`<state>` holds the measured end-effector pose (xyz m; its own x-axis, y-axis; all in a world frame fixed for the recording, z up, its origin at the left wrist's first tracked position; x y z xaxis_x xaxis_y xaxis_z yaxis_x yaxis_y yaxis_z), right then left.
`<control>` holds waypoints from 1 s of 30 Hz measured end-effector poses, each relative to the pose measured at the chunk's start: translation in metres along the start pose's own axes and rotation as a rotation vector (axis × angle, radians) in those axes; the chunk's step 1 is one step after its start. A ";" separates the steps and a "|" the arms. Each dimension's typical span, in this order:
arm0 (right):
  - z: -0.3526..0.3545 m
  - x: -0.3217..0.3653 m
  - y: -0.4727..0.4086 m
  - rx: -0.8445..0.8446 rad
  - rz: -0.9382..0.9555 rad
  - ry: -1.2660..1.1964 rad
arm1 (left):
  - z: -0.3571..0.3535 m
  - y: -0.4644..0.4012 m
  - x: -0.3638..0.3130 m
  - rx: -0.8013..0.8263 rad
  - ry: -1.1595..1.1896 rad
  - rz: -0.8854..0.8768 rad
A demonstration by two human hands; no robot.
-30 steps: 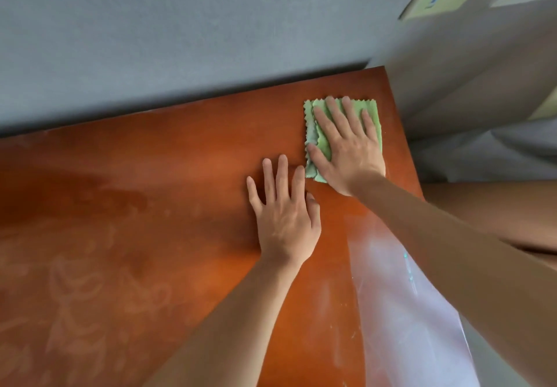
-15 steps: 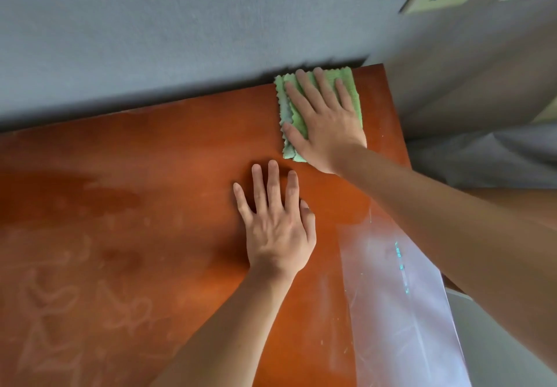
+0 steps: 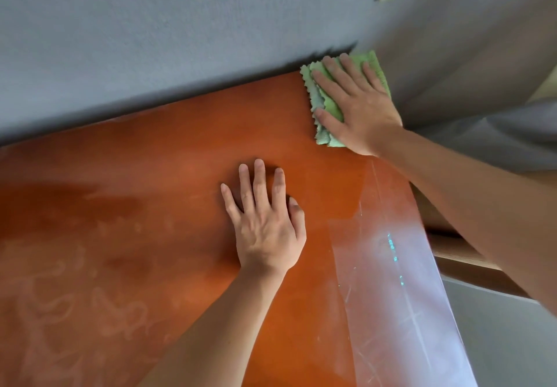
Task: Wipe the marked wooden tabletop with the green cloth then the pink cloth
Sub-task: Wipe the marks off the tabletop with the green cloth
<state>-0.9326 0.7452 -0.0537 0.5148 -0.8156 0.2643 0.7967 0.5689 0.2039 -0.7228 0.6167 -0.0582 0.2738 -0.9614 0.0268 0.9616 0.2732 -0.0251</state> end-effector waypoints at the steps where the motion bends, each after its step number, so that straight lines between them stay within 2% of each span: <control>1: 0.001 -0.005 0.002 0.000 -0.004 0.002 | 0.000 -0.001 0.000 0.001 0.000 0.002; 11: -0.013 0.009 0.049 -0.050 -0.130 -0.040 | 0.000 0.000 -0.002 0.001 0.004 -0.009; 21: -0.056 0.064 0.158 -0.075 -0.084 -0.086 | 0.002 0.001 -0.001 0.022 0.010 -0.011; 30: -0.060 0.063 0.158 -0.053 -0.060 -0.066 | 0.002 0.001 -0.001 0.013 0.005 0.001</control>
<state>-0.7554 0.7778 -0.0614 0.4452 -0.8381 0.3153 0.8418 0.5118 0.1719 -0.7221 0.6177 -0.0560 0.2744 -0.9614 0.0216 0.9616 0.2742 -0.0119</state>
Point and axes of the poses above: each hand's wrist, its own y-axis away from the middle knuckle, its own z-axis out of the back of the hand, x = y × z, the point moved 4 cm from there along -y, towards the middle knuckle, and after that the axes turned 12 degrees about -y, right-handed, at the moved point
